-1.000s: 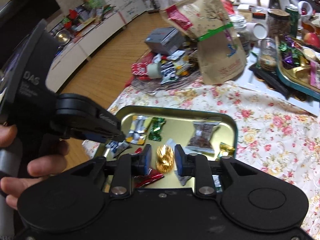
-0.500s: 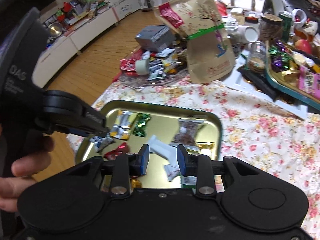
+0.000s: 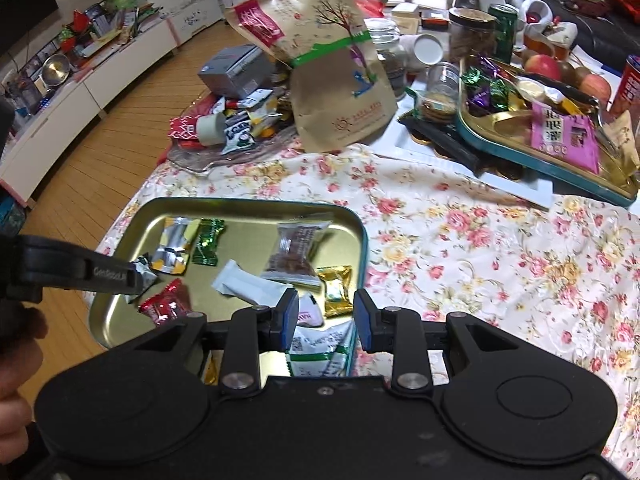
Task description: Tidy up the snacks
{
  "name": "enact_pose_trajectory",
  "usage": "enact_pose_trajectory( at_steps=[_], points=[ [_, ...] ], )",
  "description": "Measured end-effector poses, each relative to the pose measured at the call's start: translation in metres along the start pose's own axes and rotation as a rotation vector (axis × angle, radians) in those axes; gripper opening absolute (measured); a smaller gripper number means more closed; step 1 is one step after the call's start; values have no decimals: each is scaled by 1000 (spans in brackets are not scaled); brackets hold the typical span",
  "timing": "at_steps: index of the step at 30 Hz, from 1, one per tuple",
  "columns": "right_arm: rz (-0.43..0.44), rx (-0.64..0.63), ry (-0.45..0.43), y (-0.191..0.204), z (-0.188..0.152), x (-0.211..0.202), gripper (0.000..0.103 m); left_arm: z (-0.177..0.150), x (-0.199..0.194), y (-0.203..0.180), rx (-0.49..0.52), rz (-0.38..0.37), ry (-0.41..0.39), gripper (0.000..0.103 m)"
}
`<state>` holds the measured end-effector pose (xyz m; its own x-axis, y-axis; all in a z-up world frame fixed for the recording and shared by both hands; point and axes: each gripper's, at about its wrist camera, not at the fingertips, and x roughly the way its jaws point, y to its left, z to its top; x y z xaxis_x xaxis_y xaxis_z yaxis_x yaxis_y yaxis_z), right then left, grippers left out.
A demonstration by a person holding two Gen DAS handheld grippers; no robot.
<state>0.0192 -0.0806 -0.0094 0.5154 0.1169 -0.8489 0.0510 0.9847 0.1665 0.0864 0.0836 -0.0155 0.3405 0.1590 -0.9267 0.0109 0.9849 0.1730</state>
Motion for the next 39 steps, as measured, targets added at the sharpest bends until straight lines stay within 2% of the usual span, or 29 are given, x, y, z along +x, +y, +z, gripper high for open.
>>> enact_pose_trajectory(
  at_steps=[15, 24, 39],
  points=[
    [-29, 19, 34, -4, -3, 6, 32, -16, -2, -11, 58, -55, -16, 39],
    [-29, 26, 64, -5, -6, 13, 32, -17, 0, -13, 63, -63, 3, 39],
    [-28, 40, 63, -7, -4, 12, 32, -19, 4, -16, 83, -58, 18, 39]
  ],
)
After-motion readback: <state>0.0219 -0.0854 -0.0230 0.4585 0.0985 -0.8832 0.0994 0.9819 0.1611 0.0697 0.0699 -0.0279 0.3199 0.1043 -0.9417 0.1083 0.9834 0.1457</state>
